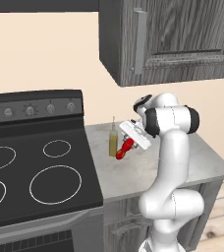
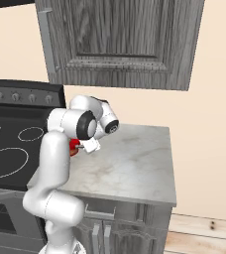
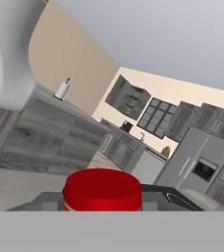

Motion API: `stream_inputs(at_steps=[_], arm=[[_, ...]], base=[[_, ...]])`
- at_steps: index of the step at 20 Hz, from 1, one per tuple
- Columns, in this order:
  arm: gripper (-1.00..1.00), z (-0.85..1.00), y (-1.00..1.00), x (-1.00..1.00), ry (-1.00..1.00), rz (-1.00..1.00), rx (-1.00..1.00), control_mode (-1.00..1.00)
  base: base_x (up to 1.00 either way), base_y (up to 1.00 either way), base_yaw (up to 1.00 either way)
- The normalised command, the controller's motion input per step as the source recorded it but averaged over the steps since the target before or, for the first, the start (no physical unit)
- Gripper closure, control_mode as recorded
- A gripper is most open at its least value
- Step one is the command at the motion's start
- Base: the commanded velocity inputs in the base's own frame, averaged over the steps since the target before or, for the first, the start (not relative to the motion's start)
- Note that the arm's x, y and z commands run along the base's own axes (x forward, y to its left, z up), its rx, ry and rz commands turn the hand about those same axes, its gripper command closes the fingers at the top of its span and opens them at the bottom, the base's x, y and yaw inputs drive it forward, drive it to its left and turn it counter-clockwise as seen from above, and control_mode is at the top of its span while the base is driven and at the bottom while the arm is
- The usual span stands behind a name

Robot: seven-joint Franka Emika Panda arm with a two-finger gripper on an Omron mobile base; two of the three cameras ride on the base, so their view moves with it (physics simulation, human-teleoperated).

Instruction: Take 2 condiments from the cabinet and move them on the counter near the stove.Make sure the condiments are lined up with each other, next to each other.

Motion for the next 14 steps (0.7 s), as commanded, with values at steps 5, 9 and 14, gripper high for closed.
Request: stream_inputs(at_steps=[5, 9, 14], arm=[[1.0, -0.18, 0.11, 0.0, -0.06, 0.0, 0.0, -1.0], [1.0, -0.17, 0.3, 0.0, -0.04, 0.0, 0.0, -1.0], [-1.0, -0.09, 0.28, 0.05, -0.05, 0.0, 0.0, -1.0]], base=[[0.0, 0.0, 0.0], [0.0, 0.0, 0.0], [0.0, 0.0, 0.0]])
